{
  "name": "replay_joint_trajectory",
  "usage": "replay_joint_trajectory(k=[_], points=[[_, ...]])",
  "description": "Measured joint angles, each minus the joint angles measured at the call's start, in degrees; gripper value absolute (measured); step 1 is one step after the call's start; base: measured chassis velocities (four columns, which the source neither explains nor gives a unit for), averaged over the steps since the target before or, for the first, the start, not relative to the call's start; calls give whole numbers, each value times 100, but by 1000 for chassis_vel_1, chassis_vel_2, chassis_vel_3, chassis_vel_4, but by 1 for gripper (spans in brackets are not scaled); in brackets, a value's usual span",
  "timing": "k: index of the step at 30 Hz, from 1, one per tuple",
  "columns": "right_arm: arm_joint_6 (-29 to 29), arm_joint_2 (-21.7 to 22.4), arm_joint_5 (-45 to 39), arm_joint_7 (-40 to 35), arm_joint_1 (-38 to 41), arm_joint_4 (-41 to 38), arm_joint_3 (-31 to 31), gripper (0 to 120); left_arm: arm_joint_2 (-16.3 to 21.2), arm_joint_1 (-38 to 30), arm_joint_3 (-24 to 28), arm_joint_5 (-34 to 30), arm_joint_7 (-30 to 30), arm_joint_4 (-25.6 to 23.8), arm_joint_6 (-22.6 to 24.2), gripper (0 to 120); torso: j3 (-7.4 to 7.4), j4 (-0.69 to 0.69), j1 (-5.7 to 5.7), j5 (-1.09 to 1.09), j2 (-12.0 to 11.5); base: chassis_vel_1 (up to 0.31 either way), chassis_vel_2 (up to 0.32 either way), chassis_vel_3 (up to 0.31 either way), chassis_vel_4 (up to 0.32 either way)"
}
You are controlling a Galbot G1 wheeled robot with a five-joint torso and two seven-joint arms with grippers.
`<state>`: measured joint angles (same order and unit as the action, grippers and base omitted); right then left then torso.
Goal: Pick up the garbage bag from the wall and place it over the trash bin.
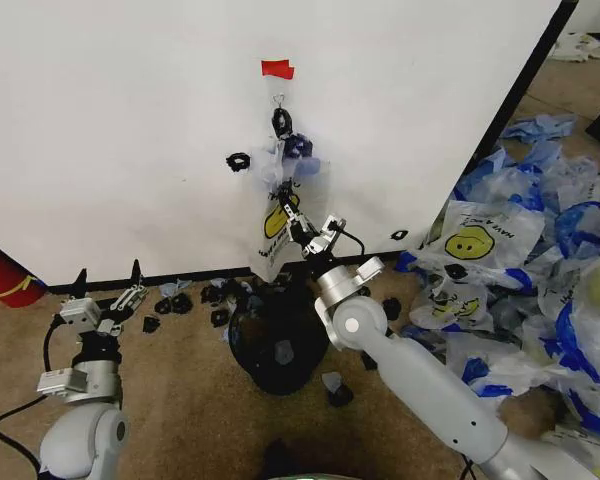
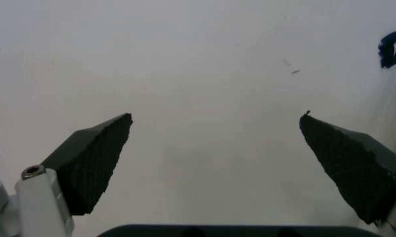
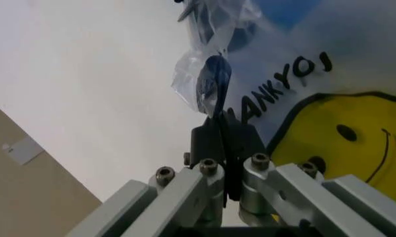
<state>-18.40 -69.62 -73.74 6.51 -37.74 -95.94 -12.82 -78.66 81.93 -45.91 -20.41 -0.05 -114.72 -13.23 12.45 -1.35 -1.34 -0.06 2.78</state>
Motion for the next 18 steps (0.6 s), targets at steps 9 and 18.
replay_joint_trajectory(k=[9,18], points=[[-48,83,127,-20,-223,-167,-2,0,-4,21,-2,0,0,4,-35,100,0,0,0,0,0,0,0,0,0],[-130,171,252,-35,-461,-305,41,0,11,23,-8,0,0,12,-61,100,0,0,0,0,0,0,0,0,0]])
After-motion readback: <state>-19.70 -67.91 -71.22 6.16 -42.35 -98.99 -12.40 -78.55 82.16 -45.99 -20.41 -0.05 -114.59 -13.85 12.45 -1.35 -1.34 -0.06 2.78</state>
